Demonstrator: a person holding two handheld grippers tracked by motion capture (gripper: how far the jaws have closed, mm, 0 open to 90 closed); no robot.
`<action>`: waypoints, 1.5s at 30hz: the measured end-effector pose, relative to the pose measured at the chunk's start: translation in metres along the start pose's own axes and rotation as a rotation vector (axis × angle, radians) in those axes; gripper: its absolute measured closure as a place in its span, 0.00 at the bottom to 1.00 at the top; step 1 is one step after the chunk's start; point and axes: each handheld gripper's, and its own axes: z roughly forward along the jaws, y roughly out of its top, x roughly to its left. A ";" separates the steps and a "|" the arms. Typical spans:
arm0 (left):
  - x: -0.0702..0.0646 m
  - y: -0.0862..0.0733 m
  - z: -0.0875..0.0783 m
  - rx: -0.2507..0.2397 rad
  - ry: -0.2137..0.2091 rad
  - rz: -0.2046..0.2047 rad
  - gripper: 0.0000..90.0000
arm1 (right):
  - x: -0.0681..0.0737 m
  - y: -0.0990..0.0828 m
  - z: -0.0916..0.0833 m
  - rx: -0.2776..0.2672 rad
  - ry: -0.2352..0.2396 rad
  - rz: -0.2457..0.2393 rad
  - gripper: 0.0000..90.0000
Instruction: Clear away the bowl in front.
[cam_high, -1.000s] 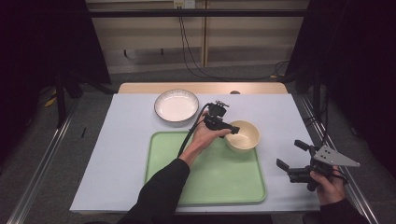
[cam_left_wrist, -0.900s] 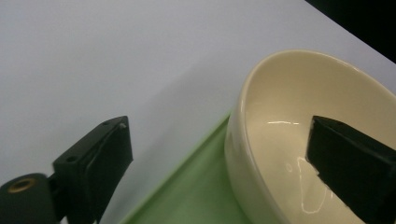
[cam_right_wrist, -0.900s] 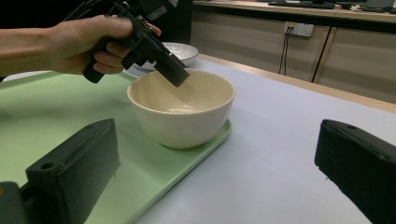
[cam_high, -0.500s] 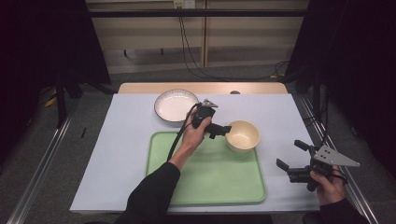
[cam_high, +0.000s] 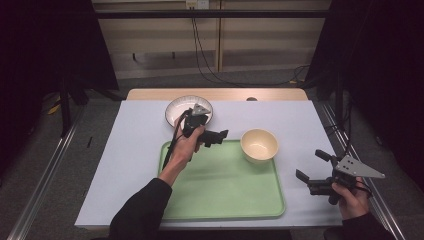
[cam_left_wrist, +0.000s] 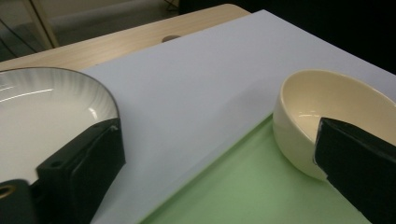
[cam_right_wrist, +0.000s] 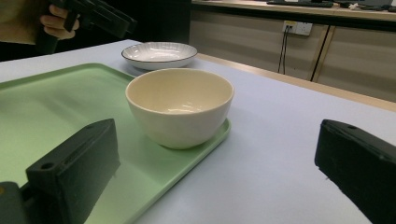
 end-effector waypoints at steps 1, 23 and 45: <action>0.002 -0.001 -0.004 -0.011 0.007 0.005 0.02 | 0.000 0.000 0.000 -0.003 -0.002 0.000 0.00; 0.013 -0.036 -0.077 -0.103 0.154 0.012 0.02 | 0.001 0.000 0.001 0.003 -0.004 -0.007 0.00; 0.022 -0.093 -0.144 -0.185 0.252 -0.062 0.02 | 0.002 0.000 0.001 0.010 -0.010 -0.009 0.00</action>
